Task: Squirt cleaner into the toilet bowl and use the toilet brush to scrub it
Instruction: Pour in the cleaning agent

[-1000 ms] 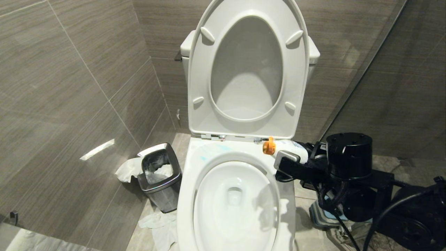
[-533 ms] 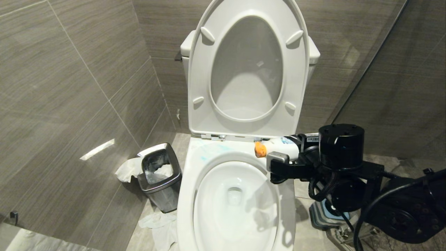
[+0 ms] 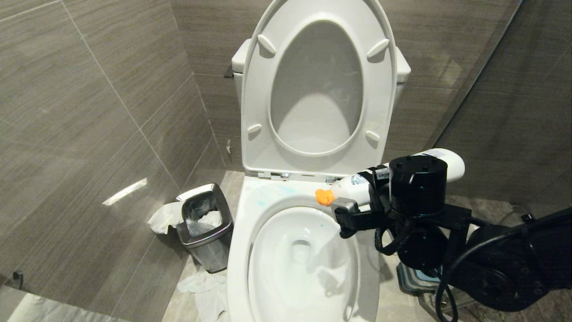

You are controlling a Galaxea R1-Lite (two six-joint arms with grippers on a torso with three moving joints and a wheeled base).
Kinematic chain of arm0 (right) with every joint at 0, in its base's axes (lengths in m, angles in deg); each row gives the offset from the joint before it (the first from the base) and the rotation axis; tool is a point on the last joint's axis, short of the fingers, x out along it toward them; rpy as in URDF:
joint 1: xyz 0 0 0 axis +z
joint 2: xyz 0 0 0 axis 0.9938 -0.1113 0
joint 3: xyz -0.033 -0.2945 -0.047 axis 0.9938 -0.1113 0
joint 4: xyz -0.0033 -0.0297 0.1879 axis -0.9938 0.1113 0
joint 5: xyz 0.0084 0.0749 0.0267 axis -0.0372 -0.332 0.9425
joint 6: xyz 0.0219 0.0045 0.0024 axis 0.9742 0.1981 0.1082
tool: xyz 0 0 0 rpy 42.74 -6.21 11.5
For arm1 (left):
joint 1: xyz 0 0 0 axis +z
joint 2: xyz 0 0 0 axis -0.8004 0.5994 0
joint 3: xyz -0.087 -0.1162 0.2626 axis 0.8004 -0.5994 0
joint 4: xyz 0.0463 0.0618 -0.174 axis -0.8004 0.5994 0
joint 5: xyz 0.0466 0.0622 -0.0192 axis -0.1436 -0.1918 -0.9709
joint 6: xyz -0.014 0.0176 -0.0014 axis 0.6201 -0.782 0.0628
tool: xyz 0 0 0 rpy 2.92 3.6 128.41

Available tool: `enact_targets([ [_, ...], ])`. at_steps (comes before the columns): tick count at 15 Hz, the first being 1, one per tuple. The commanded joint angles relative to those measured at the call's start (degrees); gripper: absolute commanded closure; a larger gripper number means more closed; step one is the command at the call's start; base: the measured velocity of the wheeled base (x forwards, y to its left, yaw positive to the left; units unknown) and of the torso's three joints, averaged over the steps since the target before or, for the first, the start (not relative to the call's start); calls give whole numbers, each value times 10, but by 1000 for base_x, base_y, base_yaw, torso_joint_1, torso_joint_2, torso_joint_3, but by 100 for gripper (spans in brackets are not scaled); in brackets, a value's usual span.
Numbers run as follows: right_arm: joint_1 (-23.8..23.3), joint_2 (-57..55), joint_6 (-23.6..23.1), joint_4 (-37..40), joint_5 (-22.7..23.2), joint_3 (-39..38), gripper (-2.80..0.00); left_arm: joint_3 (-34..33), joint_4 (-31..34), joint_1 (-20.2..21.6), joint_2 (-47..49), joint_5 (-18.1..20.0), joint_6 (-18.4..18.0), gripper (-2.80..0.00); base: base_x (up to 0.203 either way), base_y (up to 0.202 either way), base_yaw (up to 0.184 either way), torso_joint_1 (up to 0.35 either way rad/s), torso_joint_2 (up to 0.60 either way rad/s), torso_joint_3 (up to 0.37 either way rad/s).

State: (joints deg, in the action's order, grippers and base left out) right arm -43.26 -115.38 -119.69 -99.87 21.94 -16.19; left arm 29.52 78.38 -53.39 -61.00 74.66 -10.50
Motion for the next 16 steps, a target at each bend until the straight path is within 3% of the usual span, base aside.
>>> enact_targets([
  [1,3,-18,-18,-3,-3,14,0,0,0,0,0,0,0,0,0,0,0,0,0,0],
  [7,18,-35,-28,-4,-5,39,0,0,0,0,0,0,0,0,0,0,0,0,0,0],
  [11,22,-43,21,-19,-3,38,0,0,0,0,0,0,0,0,0,0,0,0,0,0],
  [16,32,-47,46,-52,-4,29,0,0,0,0,0,0,0,0,0,0,0,0,0,0],
])
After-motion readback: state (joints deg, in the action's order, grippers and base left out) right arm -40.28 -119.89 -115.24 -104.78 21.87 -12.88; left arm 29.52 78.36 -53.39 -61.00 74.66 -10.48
